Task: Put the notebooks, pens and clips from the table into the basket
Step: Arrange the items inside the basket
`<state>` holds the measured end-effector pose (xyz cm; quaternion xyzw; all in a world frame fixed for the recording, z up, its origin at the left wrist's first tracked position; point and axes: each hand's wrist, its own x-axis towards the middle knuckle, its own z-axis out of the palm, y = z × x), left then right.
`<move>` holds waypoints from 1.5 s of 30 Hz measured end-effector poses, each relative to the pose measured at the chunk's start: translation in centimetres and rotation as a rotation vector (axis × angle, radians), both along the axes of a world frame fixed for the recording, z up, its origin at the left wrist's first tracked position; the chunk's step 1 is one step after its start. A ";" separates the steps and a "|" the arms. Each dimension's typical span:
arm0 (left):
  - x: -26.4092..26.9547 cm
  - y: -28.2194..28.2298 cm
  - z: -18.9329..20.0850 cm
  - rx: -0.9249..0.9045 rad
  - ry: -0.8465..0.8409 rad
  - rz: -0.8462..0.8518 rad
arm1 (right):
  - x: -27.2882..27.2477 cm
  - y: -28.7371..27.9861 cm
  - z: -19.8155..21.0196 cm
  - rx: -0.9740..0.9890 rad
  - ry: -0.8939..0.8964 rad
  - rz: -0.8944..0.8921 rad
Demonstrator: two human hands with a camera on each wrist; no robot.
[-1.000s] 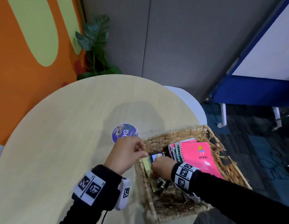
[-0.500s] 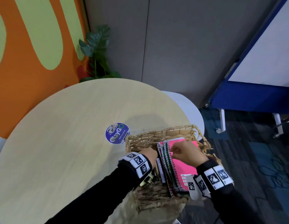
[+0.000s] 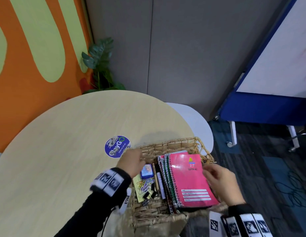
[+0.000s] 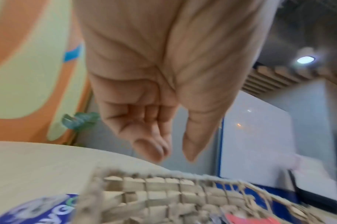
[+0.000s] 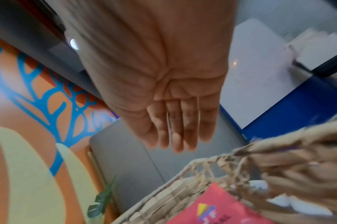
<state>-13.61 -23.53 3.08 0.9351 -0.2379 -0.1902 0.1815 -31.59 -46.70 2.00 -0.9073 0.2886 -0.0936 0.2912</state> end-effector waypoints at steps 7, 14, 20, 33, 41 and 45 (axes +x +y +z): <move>-3.6 6.6 -3.4 -0.017 0.085 0.248 | -5.8 -2.4 -3.1 0.178 0.172 -0.264; -8.4 7.4 -5.3 -0.132 0.322 0.143 | -5.9 -1.5 -4.3 0.277 0.211 -0.412; -8.5 7.8 -5.0 -0.202 0.197 0.241 | -4.0 -0.2 -2.0 0.224 0.094 -0.338; -3.1 18.3 0.7 -0.381 -0.157 0.627 | 14.3 5.5 2.1 0.576 -0.032 0.124; 3.1 23.1 -1.3 -0.479 -0.255 1.023 | 33.5 14.9 1.2 0.676 -0.019 0.349; 6.3 24.8 -3.1 -0.488 -0.274 1.170 | 41.6 19.7 -0.8 0.582 -0.007 0.428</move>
